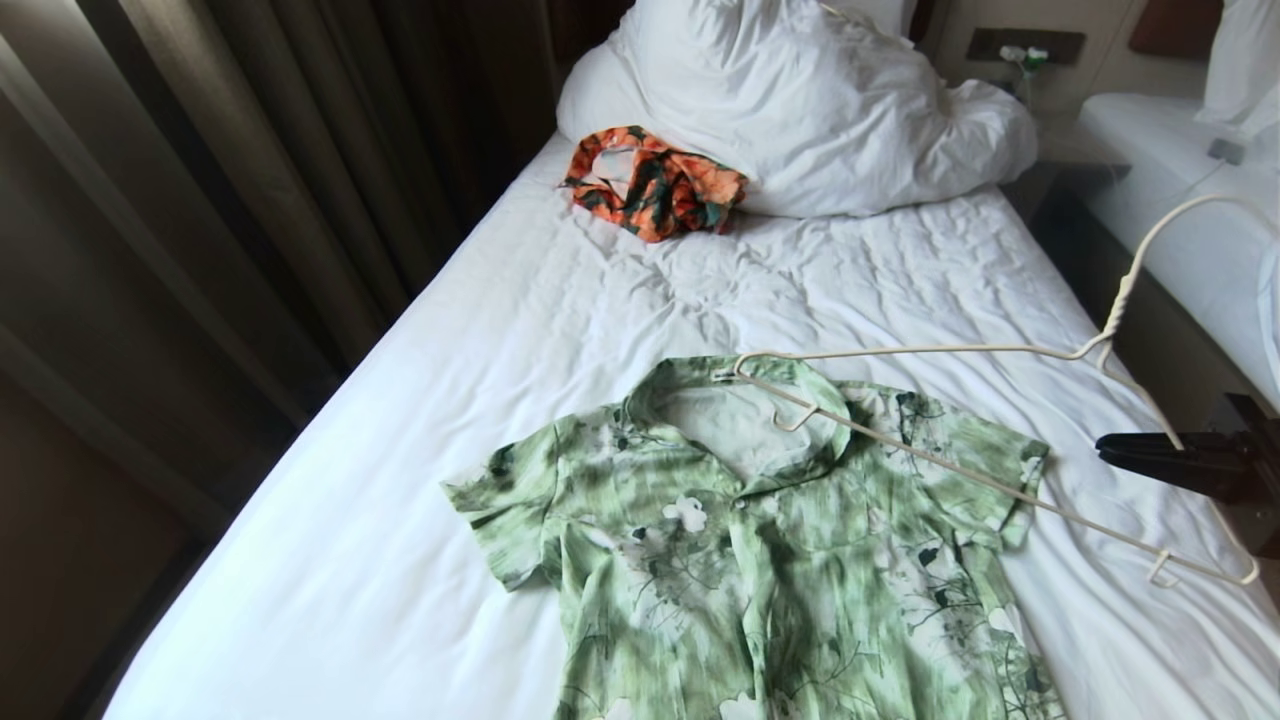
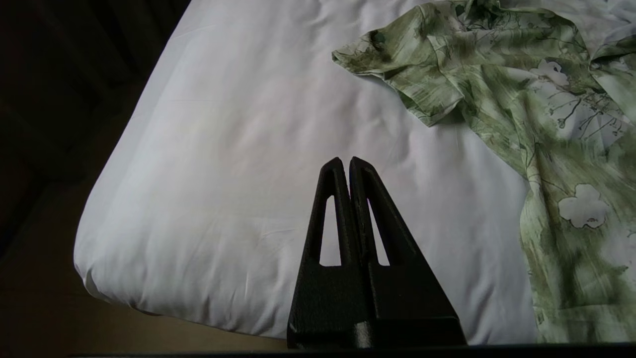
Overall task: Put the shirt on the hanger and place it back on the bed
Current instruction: Lift the shirt and hanger
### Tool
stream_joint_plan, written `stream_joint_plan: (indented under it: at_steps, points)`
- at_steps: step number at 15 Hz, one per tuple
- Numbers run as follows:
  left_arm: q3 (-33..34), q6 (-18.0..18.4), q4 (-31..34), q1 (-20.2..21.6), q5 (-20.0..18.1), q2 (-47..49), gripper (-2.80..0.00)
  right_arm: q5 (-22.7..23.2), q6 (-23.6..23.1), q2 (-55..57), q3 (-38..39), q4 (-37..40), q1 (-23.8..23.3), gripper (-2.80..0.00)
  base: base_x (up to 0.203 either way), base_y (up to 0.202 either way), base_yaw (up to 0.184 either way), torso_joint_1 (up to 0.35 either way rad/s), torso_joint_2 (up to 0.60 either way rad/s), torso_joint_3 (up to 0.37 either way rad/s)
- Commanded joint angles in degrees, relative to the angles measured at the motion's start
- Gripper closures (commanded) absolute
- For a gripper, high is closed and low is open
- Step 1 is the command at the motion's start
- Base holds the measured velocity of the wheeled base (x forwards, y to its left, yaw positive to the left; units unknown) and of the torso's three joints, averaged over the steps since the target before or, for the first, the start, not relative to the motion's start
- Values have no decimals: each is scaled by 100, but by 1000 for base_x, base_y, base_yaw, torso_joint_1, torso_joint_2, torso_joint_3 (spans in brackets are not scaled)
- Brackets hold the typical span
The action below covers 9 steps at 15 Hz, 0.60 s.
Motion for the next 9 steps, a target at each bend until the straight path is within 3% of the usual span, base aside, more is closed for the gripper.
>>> stream_joint_plan:
  at_steps: [1, 6, 9]
  points:
    - [0, 10, 5, 1, 8, 7, 0, 41, 77, -382, 69, -5, -2, 0, 0, 0, 0, 0, 0, 0]
    - [-27, 239, 64, 1, -103, 10, 0, 31, 649, -815, 53, -13, -497, 0, 0, 0, 0, 0, 0, 0]
    - [-463, 359, 45, 1, -455, 165, 0, 23, 1072, -960, -16, -31, -822, 0, 0, 0, 0, 0, 0, 0]
